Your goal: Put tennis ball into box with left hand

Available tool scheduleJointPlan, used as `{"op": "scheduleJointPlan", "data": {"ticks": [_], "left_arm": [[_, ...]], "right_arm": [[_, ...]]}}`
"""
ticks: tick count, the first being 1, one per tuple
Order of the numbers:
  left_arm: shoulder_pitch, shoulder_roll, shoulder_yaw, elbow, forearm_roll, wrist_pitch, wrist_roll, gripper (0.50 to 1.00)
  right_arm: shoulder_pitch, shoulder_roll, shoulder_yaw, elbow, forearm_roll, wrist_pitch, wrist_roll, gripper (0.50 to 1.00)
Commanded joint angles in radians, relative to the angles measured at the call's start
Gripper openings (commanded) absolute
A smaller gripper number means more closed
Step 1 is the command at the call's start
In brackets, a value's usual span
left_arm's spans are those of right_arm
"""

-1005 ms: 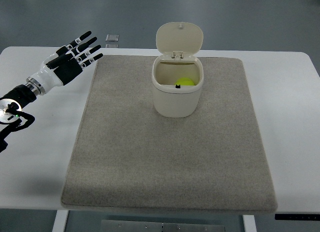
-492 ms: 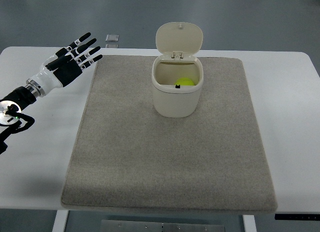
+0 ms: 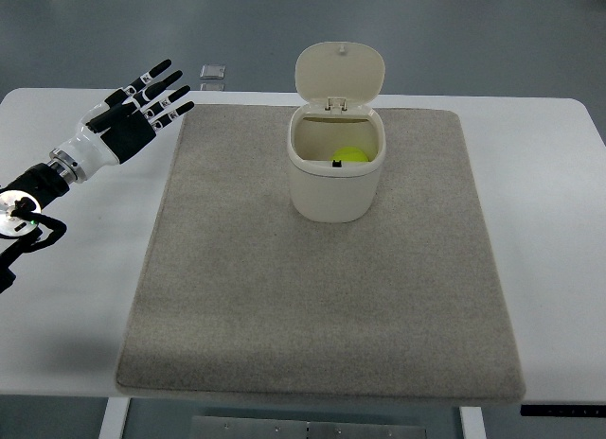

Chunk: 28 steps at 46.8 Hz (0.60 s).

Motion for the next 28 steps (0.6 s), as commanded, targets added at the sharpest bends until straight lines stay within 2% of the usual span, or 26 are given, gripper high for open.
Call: {"op": "scheduleJointPlan", "data": {"ticks": [1, 28], "left_arm": [[0.0, -0.002, 0.0, 0.0, 0.0, 0.0, 0.0, 0.992], [-0.006, -0.008, 0.0, 0.005, 0.0, 0.0, 0.0, 0.992]], "right_arm": [[0.0, 0.0, 0.0, 0.0, 0.0, 0.0, 0.0, 0.903], [0.0, 0.0, 0.0, 0.0, 0.001, 0.0, 0.0, 0.903]]}}
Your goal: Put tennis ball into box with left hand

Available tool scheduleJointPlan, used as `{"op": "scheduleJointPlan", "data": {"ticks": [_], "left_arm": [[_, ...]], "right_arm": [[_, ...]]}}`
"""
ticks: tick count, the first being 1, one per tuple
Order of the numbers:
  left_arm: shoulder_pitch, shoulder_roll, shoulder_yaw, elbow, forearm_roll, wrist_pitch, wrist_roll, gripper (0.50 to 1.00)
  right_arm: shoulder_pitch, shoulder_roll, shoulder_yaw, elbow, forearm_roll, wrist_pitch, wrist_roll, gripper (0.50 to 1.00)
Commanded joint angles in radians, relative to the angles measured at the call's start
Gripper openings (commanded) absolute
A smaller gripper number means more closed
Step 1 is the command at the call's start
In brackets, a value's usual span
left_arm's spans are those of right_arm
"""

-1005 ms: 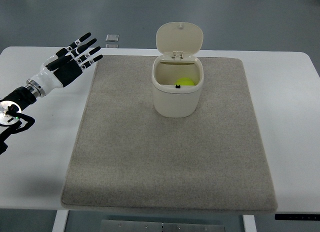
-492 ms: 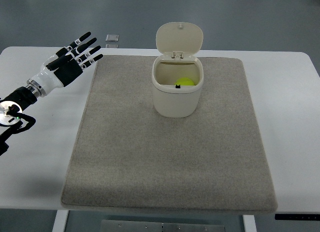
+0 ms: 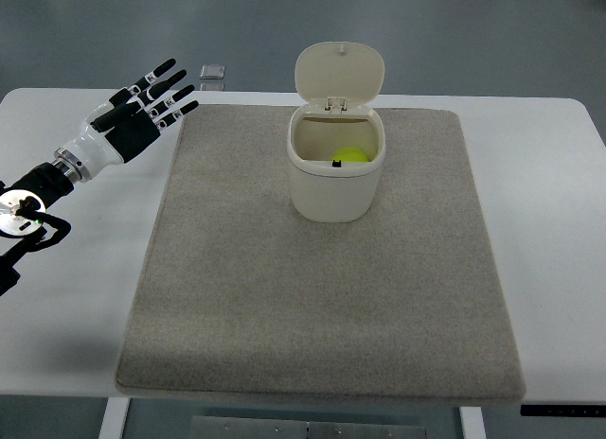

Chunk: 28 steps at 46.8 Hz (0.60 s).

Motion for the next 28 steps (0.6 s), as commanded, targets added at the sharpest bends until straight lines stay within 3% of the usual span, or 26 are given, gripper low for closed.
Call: {"op": "scheduleJointPlan", "data": {"ticks": [1, 28], "left_arm": [[-0.002, 0.001, 0.0, 0.002, 0.002, 0.002, 0.001, 0.992], [-0.038, -0.027, 0.002, -0.002, 0.011, 0.04, 0.0, 0.994]], "right_arm": [[0.0, 0.0, 0.0, 0.0, -0.001, 0.0, 0.0, 0.903], [0.0, 0.0, 0.005, 0.011, 0.002, 0.005, 0.0, 0.901]]}}
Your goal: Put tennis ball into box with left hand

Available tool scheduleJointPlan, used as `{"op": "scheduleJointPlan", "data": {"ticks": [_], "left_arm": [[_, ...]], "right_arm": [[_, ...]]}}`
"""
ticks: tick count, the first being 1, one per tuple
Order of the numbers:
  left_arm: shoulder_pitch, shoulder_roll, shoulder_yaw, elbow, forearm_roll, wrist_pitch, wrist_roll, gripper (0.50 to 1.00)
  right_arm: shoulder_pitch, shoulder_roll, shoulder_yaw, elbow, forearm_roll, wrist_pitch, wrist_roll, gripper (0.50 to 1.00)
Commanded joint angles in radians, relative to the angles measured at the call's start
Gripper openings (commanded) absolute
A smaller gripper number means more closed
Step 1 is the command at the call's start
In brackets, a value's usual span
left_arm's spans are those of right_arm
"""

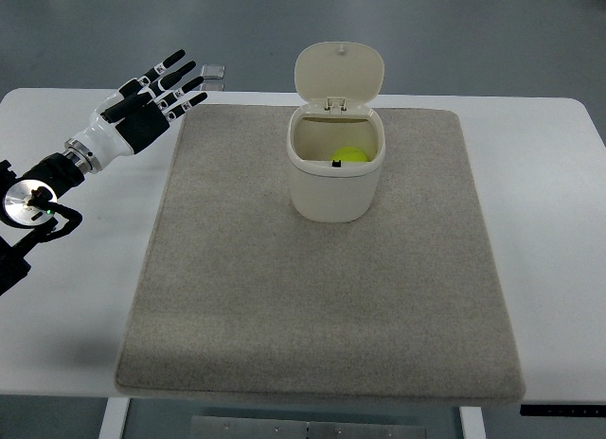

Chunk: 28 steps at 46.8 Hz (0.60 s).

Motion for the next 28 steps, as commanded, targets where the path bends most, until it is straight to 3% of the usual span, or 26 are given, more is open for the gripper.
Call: {"op": "scheduleJointPlan", "data": {"ticks": [1, 28], "left_arm": [[-0.007, 0.0, -0.001, 0.001, 0.0, 0.0, 0.001, 0.992], [-0.015, 0.007, 0.001, 0.002, 0.0, 0.0, 0.0, 0.992]], "right_arm": [[0.0, 0.0, -0.001, 0.001, 0.001, 0.0, 0.0, 0.903], [-0.002, 0.0, 0.0, 0.0, 0.003, -0.006, 0.0, 0.903]]}}
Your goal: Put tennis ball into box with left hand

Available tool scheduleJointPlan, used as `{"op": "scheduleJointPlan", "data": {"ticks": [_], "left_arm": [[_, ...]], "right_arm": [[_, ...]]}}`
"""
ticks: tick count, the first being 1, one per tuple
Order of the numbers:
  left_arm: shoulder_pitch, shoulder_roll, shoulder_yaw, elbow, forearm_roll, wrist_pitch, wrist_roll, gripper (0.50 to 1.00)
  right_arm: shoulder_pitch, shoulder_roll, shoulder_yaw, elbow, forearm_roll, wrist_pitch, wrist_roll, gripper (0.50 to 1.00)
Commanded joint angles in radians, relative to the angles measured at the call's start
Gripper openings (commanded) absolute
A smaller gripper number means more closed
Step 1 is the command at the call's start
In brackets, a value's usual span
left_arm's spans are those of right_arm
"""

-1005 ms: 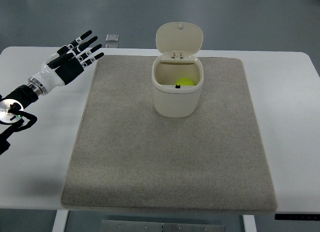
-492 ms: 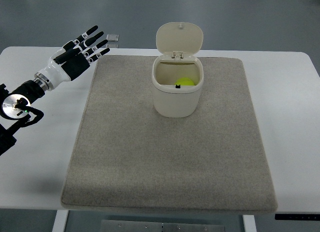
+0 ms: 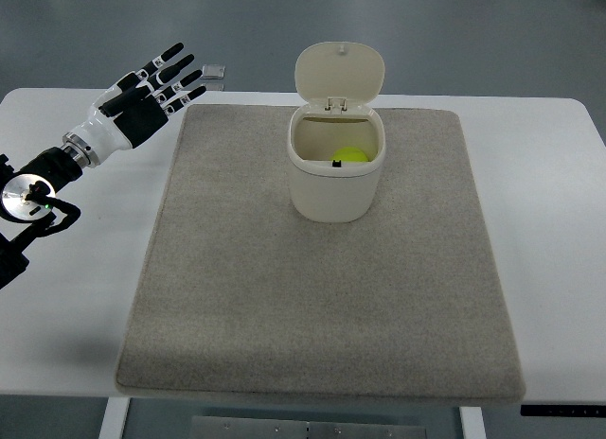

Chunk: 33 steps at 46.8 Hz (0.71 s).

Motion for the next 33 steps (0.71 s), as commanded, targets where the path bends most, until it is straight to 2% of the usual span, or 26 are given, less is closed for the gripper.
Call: {"op": "scheduleJointPlan", "data": {"ticks": [1, 13, 22, 33], "left_arm": [[0.0, 0.002, -0.001, 0.0, -0.001, 0.0, 0.001, 0.992], [0.0, 0.005, -0.003, 0.0, -0.001, 0.0, 0.0, 0.992], [0.0, 0.008, -0.003, 0.0, -0.001, 0.0, 0.0, 0.994], [0.0, 0.008, -0.003, -0.002, -0.002, 0.0, 0.001, 0.994]], "right_arm": [[0.0, 0.0, 0.001, 0.0, 0.001, 0.004, 0.0, 0.901], [-0.002, 0.0, 0.0, 0.008, 0.0, 0.009, 0.0, 0.903], [-0.002, 0.0, 0.001, 0.018, -0.002, 0.076, 0.0, 0.903], [-0.002, 0.0, 0.006, 0.017, 0.003, 0.079, 0.006, 0.903]]}}
